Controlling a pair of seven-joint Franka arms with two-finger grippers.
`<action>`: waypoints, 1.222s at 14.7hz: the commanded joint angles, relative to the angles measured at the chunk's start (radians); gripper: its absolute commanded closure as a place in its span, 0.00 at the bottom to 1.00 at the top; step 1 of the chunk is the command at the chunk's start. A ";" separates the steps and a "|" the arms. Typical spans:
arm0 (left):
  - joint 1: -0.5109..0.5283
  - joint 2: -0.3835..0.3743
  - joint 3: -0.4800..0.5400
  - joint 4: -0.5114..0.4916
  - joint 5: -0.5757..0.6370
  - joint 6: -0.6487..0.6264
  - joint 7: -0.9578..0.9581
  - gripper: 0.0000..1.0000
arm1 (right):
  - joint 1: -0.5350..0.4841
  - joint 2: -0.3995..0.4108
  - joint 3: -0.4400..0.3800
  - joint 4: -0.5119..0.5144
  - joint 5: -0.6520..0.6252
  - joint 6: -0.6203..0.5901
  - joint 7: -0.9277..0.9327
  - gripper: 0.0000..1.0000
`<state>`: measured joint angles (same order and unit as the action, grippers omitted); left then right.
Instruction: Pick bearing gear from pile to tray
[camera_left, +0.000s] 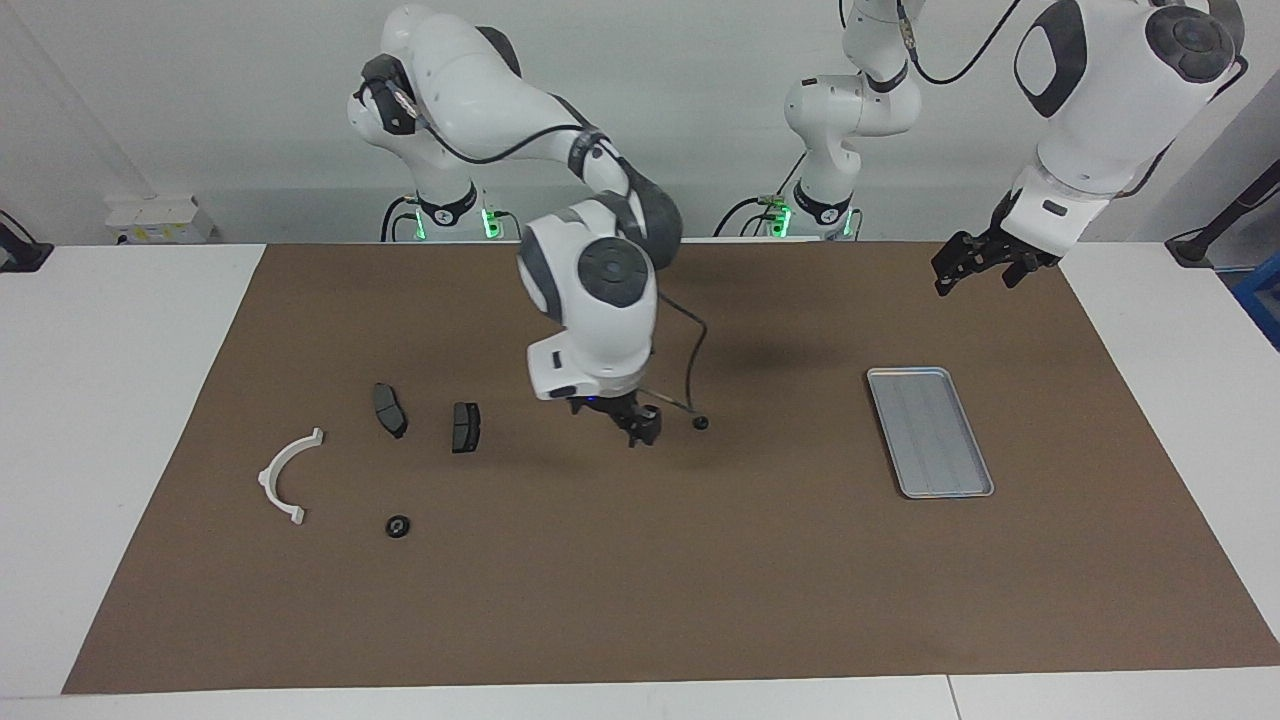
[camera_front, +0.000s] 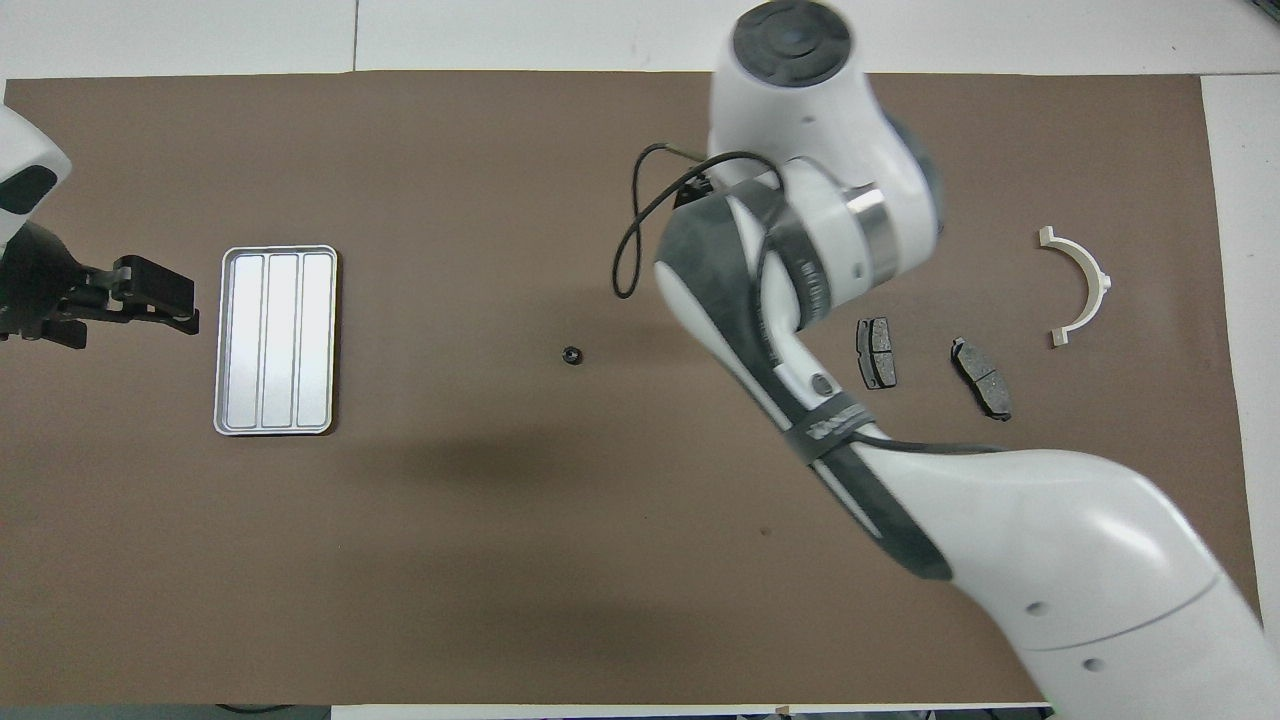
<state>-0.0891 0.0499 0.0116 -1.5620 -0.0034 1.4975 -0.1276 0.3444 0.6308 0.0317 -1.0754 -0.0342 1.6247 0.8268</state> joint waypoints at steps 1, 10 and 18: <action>-0.009 -0.028 0.005 -0.029 0.006 -0.003 0.002 0.00 | -0.122 -0.029 0.016 -0.037 -0.010 -0.006 -0.367 0.00; -0.011 -0.028 0.005 -0.029 0.006 0.001 0.000 0.00 | -0.327 -0.028 0.016 -0.321 -0.041 0.380 -0.658 0.00; 0.000 -0.042 0.010 -0.023 0.006 0.004 -0.009 0.00 | -0.331 0.004 0.016 -0.429 -0.053 0.610 -0.686 0.00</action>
<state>-0.0868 0.0347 0.0196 -1.5616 -0.0034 1.4975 -0.1281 0.0241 0.6474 0.0379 -1.4598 -0.0709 2.1844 0.1691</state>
